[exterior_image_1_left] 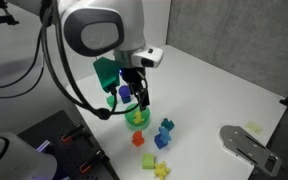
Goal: Pick up the light blue toy that is on top of the blue block and drop it in the green bowl
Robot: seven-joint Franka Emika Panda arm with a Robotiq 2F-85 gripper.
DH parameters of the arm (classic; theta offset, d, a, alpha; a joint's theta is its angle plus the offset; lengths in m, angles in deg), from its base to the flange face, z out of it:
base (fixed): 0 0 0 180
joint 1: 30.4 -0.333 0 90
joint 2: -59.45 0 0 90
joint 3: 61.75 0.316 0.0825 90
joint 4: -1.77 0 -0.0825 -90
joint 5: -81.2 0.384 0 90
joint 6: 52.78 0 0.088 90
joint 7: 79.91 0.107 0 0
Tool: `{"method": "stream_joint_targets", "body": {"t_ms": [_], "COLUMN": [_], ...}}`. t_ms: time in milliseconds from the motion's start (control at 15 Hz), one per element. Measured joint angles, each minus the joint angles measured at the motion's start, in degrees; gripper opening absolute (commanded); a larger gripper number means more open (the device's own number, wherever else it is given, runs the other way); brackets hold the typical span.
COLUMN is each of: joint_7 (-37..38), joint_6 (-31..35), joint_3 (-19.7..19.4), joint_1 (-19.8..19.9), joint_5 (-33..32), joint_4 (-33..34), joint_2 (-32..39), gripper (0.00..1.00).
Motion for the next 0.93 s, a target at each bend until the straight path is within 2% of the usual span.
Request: {"method": "stream_joint_targets", "body": {"t_ms": [400,667,933], "joint_7": [6.07,9.3,11.15], "joint_6": [11.18,14.69,17.2], "joint_3": [-1.3,-1.61,-2.47], "joint_1": [2.4,2.09,0.02], "joint_5": [-3.03,-4.19,-5.48], "joint_4": [1.04,3.76,7.12], "joint_2": [11.48,18.88,25.03], "gripper": [1.0,1.0,1.0]}}
